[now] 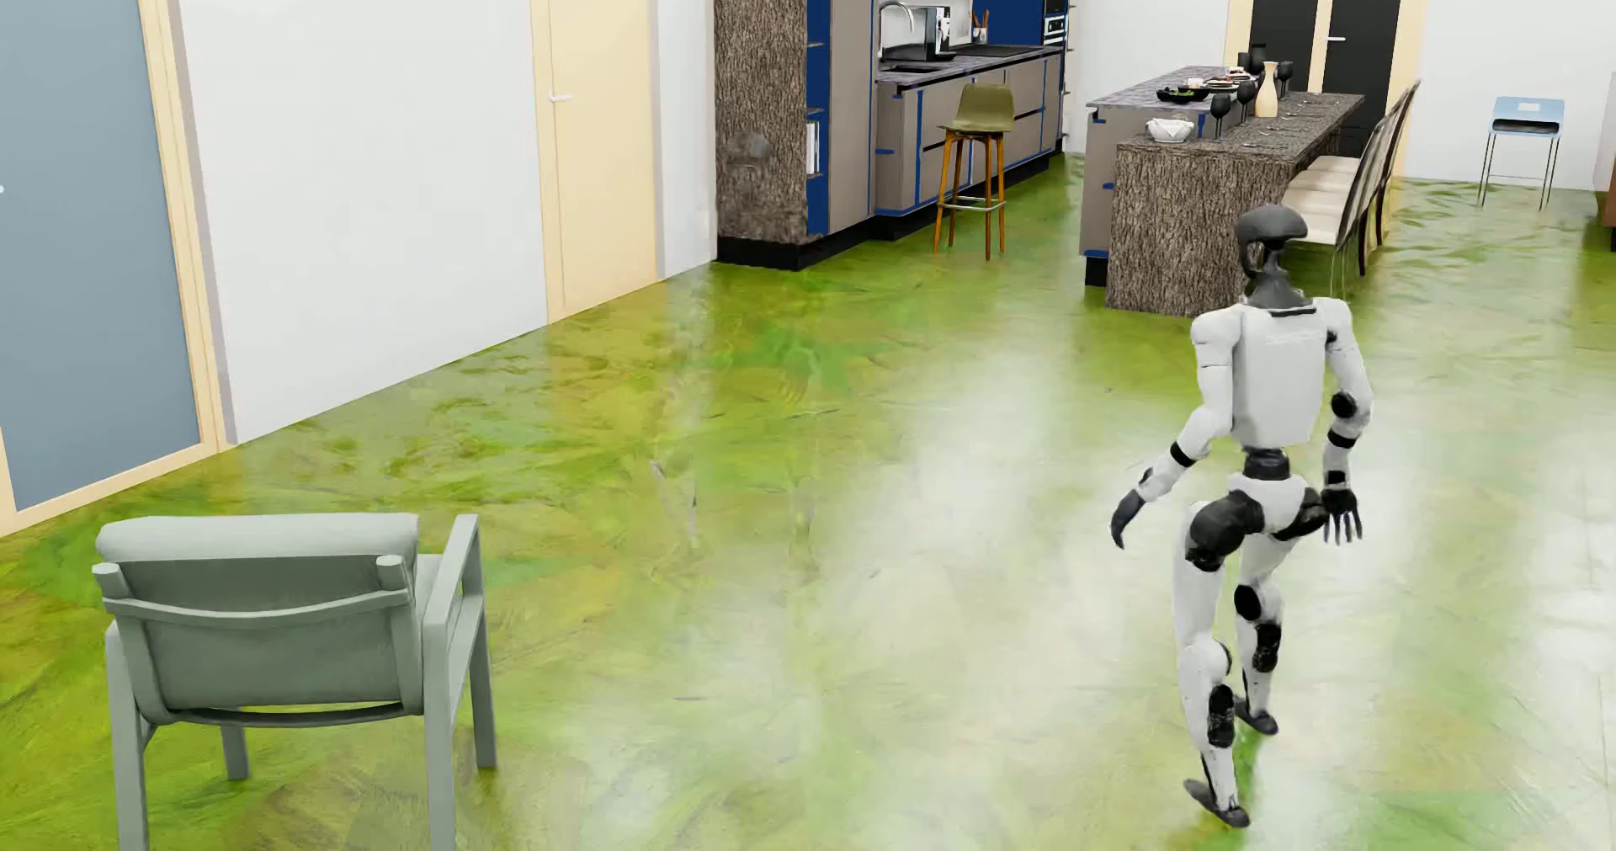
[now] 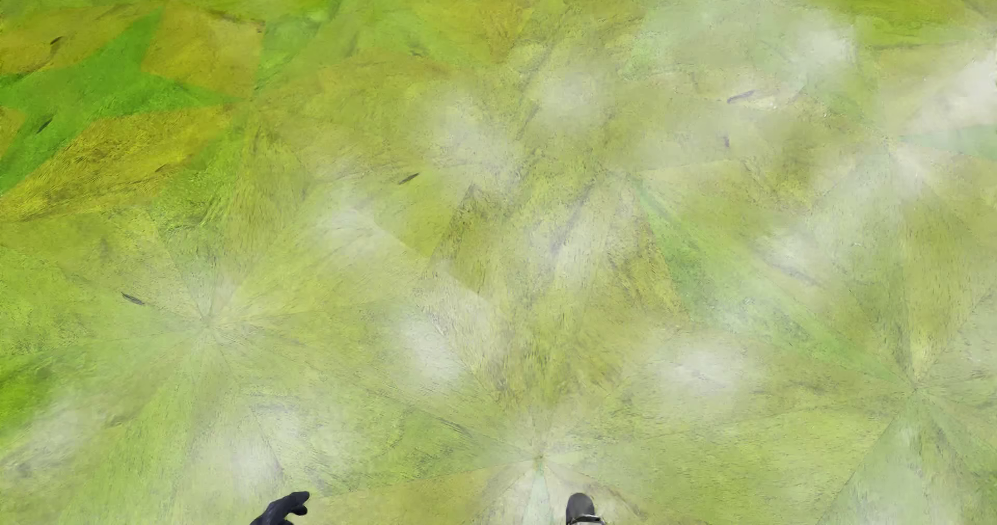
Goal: Head to the chair
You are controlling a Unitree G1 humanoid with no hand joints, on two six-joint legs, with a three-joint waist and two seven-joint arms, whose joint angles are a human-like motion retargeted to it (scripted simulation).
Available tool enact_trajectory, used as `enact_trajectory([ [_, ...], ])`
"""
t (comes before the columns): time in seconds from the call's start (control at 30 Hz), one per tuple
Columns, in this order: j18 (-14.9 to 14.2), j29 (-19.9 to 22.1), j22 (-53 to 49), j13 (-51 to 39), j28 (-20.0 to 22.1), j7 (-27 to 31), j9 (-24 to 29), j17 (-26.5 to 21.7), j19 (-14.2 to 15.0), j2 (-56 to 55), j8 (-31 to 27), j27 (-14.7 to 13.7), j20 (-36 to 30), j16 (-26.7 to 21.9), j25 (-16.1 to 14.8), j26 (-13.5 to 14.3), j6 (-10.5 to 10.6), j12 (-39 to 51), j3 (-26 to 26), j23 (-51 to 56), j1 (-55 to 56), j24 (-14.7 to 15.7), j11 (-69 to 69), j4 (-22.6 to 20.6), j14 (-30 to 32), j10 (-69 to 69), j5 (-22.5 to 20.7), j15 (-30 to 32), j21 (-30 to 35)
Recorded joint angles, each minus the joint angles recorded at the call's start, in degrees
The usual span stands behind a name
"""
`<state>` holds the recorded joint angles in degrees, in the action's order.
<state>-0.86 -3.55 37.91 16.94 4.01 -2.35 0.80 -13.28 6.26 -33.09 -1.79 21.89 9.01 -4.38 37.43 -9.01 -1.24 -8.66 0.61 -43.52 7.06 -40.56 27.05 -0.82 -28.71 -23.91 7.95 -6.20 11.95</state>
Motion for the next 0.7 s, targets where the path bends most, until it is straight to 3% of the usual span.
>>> enact_trajectory([
  [0.1,-1.53,2.10,1.41,-2.21,-0.24,2.64,0.08,1.26,-2.71,3.53,4.91,0.57,0.05,-0.69,0.95,-1.48,0.82,-1.66,0.32,0.60,0.42,0.64,3.24,3.81,1.33,-7.54,-1.39,-3.76,-1.10],
  [0.23,-3.81,3.20,2.57,-7.68,-2.58,8.83,0.99,0.80,-4.04,10.16,11.15,-1.25,-0.91,-0.51,4.99,-3.26,2.65,-5.16,1.21,3.12,14.10,0.71,2.99,6.18,19.47,-35.87,-3.13,-9.10,0.80],
  [0.33,-1.56,3.86,2.61,-11.49,-4.09,1.04,1.42,-1.53,-4.61,15.51,15.74,-3.05,-1.49,0.09,5.01,-3.61,4.03,-7.14,2.43,7.51,24.34,0.59,1.81,12.51,18.87,-44.66,-3.04,-12.30,1.21],
  [0.4,-2.31,3.82,2.63,-13.40,-4.68,-4.85,1.19,-2.72,-4.69,18.92,18.40,-3.84,-0.96,0.14,4.95,-3.90,4.38,-8.16,3.71,11.41,28.93,0.69,0.32,13.07,17.59,-39.62,-3.28,-14.39,0.82],
  [0.47,-6.20,4.40,2.23,-14.79,-4.36,-9.02,0.80,-2.91,-4.40,22.43,21.32,-4.85,0.33,-0.06,4.35,-4.21,4.42,-8.93,4.52,15.85,31.87,1.09,-0.98,11.04,17.15,-28.97,-3.68,-16.94,-0.17],
  [0.6,-8.04,4.65,2.27,-20.32,-2.13,-22.61,-0.26,-2.57,-2.29,28.56,24.99,-5.05,3.57,2.04,1.09,-5.53,4.23,-10.79,5.25,17.62,29.20,2.77,-2.78,9.49,18.57,-2.42,-4.45,-20.77,2.03],
  [0.63,-3.23,4.70,2.72,-21.64,-2.58,-23.31,-0.44,-2.23,-1.36,30.10,25.32,-4.76,3.42,2.44,0.98,-5.59,4.03,-11.44,5.51,16.26,28.21,2.54,-2.58,8.76,19.54,-0.79,-4.37,-21.20,3.05],
  [0.67,4.36,5.17,3.26,-22.66,-3.28,-22.73,-0.54,-1.63,-0.13,31.48,25.26,-4.36,3.09,2.71,1.04,-5.60,3.78,-12.08,5.75,14.19,27.51,2.15,-1.24,8.11,18.49,-2.16,-4.08,-21.02,4.05],
  [0.7,9.47,5.96,3.91,-23.20,-3.96,-21.89,-0.59,-0.83,1.45,32.17,24.81,-3.80,2.74,3.00,1.00,-5.67,3.54,-12.50,5.96,11.46,26.71,1.71,1.41,7.49,17.25,-3.86,-3.29,-19.45,4.78],
])
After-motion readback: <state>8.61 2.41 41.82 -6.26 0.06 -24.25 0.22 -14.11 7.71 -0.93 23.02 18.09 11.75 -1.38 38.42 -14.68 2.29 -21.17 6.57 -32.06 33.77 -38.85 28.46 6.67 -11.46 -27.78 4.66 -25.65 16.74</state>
